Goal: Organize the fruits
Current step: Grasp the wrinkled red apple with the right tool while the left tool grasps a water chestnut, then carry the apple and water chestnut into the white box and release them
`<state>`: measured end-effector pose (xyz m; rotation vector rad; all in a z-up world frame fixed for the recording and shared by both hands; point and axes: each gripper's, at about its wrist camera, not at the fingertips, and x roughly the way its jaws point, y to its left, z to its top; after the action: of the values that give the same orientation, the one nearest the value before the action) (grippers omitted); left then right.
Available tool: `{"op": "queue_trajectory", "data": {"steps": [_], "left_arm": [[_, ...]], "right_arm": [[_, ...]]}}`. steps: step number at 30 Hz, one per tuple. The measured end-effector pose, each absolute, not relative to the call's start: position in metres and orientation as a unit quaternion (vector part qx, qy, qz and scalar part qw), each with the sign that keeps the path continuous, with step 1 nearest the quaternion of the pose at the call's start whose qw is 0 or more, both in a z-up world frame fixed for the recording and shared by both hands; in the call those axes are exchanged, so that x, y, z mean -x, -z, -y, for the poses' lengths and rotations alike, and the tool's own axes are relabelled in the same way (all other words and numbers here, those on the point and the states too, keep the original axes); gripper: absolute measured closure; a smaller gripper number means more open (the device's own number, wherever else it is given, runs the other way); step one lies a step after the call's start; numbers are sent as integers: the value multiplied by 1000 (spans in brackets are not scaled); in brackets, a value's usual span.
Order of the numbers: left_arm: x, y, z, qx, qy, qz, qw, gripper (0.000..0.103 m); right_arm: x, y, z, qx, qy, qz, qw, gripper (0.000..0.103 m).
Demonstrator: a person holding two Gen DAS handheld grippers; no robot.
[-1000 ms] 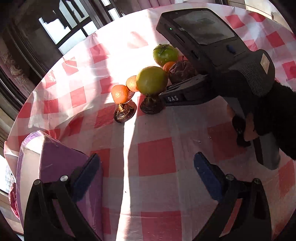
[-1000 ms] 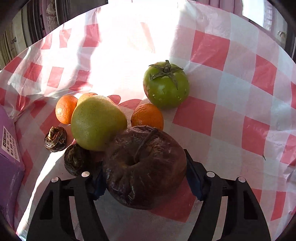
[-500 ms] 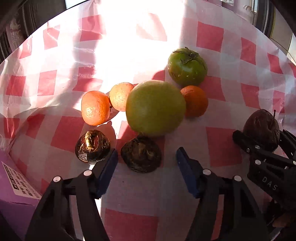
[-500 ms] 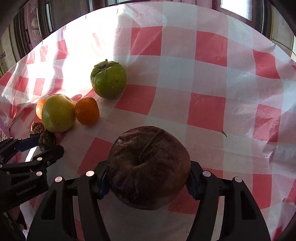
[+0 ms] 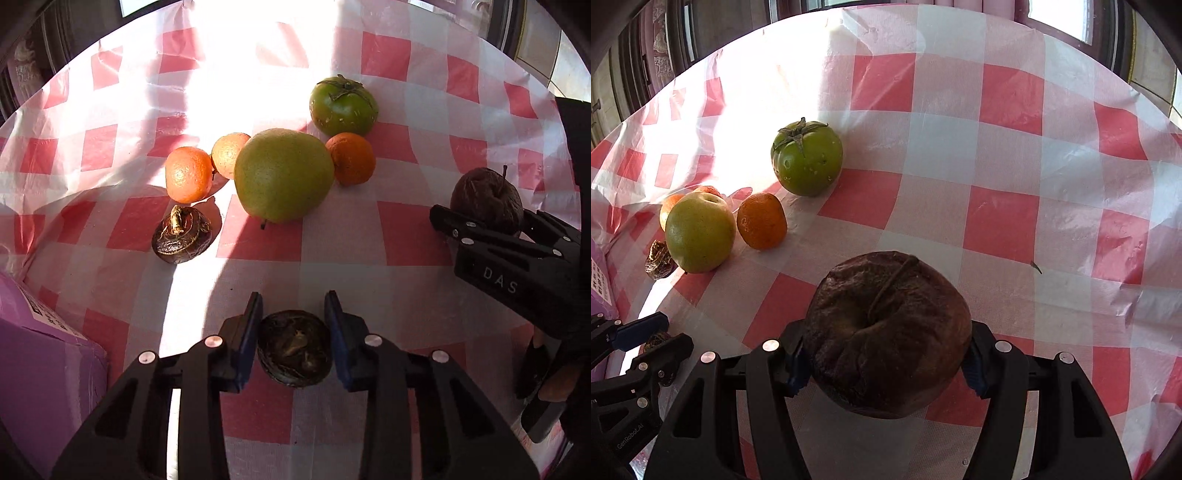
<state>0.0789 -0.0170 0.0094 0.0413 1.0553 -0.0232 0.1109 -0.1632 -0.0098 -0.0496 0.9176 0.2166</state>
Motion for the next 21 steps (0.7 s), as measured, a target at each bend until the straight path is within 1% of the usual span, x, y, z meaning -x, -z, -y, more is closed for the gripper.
{"op": "queue_trajectory", "data": {"steps": [5,8,12,21], "left_arm": [[-57,-17,26,-51,36,-526,848,68],[-32,-25,27,-85,44,-533,840,68],[-26,-32,29,-101,52,-539,834,68],[-1,-57,17,-134,64,-522,840,68]], "right_arm": [[-92,8,166,8,-88,-460,884,41],[-64,7,169,-6,-79,-473,878,41],[-21,4,168,-13,-66,-492,868,41],[34,-7,154,-11,-43,-513,858,41]]}}
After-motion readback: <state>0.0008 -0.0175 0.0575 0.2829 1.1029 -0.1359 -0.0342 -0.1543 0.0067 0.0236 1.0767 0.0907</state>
